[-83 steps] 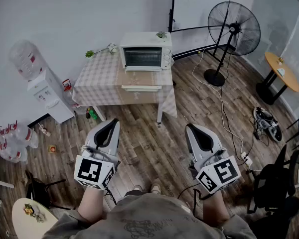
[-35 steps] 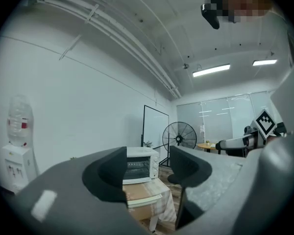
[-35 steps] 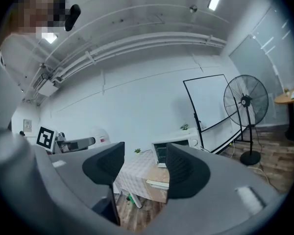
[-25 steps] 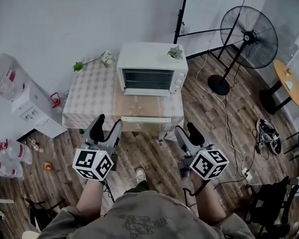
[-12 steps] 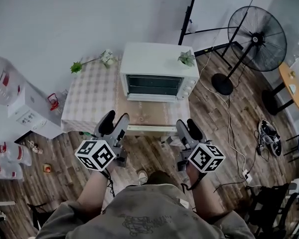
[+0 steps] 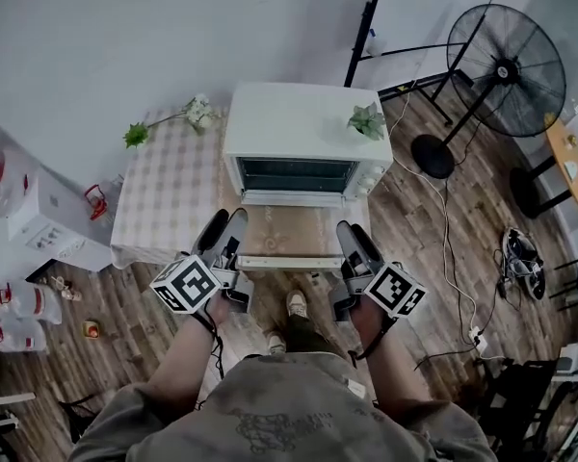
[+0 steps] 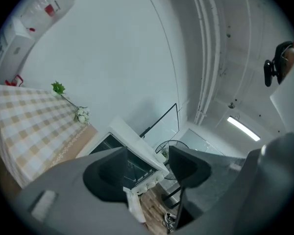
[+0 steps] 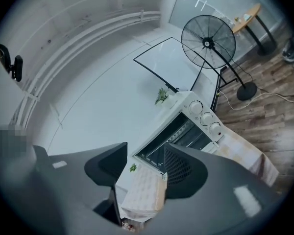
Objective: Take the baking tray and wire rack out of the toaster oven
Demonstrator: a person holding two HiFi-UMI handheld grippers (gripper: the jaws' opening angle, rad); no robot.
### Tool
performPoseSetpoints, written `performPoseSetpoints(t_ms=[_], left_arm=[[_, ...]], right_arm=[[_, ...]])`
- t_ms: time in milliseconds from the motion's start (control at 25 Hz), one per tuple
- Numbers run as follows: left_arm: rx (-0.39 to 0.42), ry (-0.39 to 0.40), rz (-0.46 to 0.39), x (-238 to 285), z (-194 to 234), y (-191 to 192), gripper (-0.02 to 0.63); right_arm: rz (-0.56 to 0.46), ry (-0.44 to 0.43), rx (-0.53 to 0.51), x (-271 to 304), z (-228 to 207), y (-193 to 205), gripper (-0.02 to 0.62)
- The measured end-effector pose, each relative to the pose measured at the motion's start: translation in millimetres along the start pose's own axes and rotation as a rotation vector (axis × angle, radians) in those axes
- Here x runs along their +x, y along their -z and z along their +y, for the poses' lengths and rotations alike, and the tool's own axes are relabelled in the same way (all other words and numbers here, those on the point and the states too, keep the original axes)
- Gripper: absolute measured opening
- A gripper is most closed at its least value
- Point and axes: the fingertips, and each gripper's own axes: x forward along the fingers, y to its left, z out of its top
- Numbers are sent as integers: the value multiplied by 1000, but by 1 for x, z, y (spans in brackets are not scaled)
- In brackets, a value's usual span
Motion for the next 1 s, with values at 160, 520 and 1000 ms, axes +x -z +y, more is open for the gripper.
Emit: performPoseSetpoints(t_ms=[160, 520, 1000], left_arm=[[-98, -35, -12, 32, 29, 8, 237], [-326, -87, -53, 100, 80, 40, 233], [-434, -180, -145, 159, 140, 60, 233]], right_arm=[[11, 11, 75, 33, -24, -5, 247], [61, 18, 165, 102, -77, -12, 224], [26, -9, 333, 168, -126, -16, 233]])
